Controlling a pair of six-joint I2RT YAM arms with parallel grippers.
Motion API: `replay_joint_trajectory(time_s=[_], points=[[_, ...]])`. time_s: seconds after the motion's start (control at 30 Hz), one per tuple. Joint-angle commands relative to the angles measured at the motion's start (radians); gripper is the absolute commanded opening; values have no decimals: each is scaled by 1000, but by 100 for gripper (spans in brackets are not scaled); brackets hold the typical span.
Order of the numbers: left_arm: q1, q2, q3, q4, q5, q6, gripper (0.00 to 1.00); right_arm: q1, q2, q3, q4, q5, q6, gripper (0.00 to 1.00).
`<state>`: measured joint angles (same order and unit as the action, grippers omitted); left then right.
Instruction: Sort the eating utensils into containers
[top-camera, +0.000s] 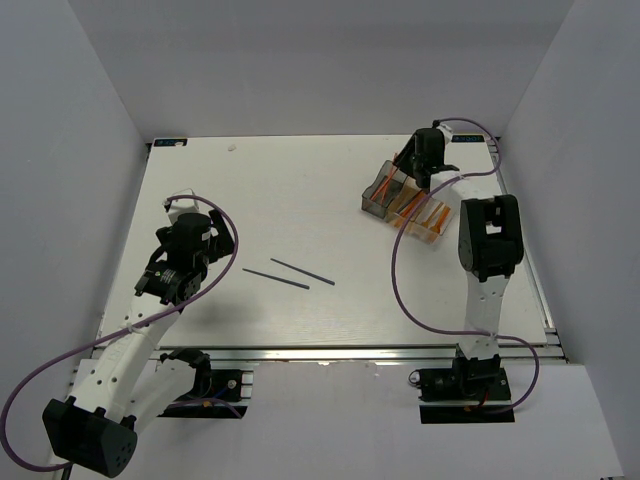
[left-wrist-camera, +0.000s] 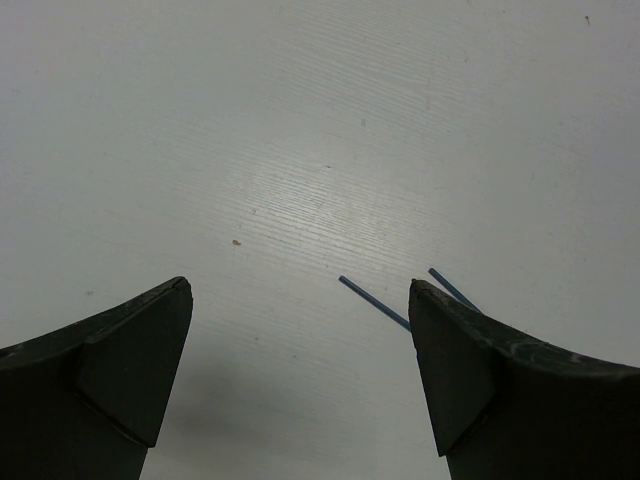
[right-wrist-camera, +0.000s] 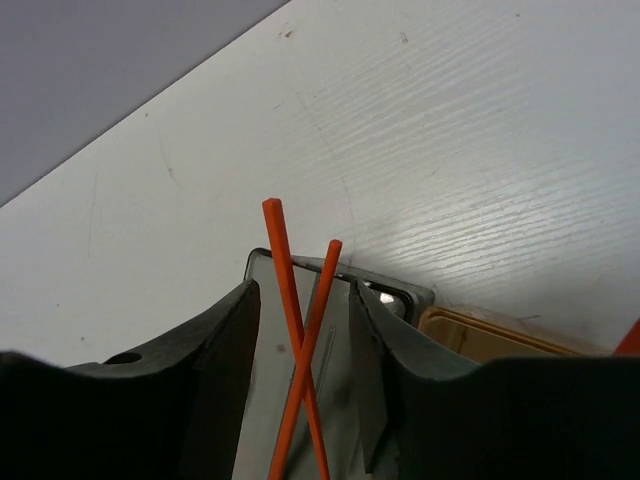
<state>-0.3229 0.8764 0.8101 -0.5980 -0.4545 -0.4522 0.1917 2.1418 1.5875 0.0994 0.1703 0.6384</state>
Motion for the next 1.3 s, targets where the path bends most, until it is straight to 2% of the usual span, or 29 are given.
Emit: replay_joint_trajectory(time_s=[0.0,0.03,0.1,0.2,0.3,0.33,0.37,0.4,0.47,0.5,0.53,0.57,0.63,0.7,0.8,0.83,0.93,1.27], points=[[2,-8,-5,14,8,7,98,11,-120,-20,11,18,-55,47],[2,-7,-5,14,8,7,98,18,-149,-46,52,23,-77,53],[2,-5,-5,14,10,7,98,37,-238,-87,69,21,-118,56],[2,-5,-3,7,-7,4,98,69,-269,-63,20,-20,-175,57],[2,-17,3,-3,-58,-9,98,115,-309,-93,-23,-255,-288,57],[2,-33,1,-6,-75,-16,98,135,-328,-107,-39,-417,-321,57],[2,-40,3,-11,-93,-32,98,159,-339,-121,-85,-501,-409,57],[2,-48,4,-22,-136,-39,98,242,-352,-138,-130,-541,-469,57],[2,-66,12,-32,-170,-48,98,361,-396,-197,-206,-424,-630,57],[2,-74,12,-37,-182,-54,98,470,-405,-222,-234,-375,-669,56],[4,-82,15,-40,-203,-57,98,515,-404,-247,-250,-282,-678,54],[4,-100,14,-42,-211,-60,98,546,-401,-257,-259,-252,-678,51],[4,-119,12,-43,-223,-63,98,606,-379,-274,-262,-229,-671,38],[4,-143,6,-36,-220,-63,98,659,-352,-270,-308,-207,-703,32],[4,-145,3,-33,-204,-60,98,745,-284,-219,-412,-164,-769,34],[4,-142,3,-33,-201,-59,98,765,-257,-212,-424,-102,-778,35],[4,-119,3,-29,-179,-51,98,799,-218,-193,-460,-65,-787,36],[4,-93,1,-17,-127,-34,98,805,-158,-181,-480,-35,-806,34]])
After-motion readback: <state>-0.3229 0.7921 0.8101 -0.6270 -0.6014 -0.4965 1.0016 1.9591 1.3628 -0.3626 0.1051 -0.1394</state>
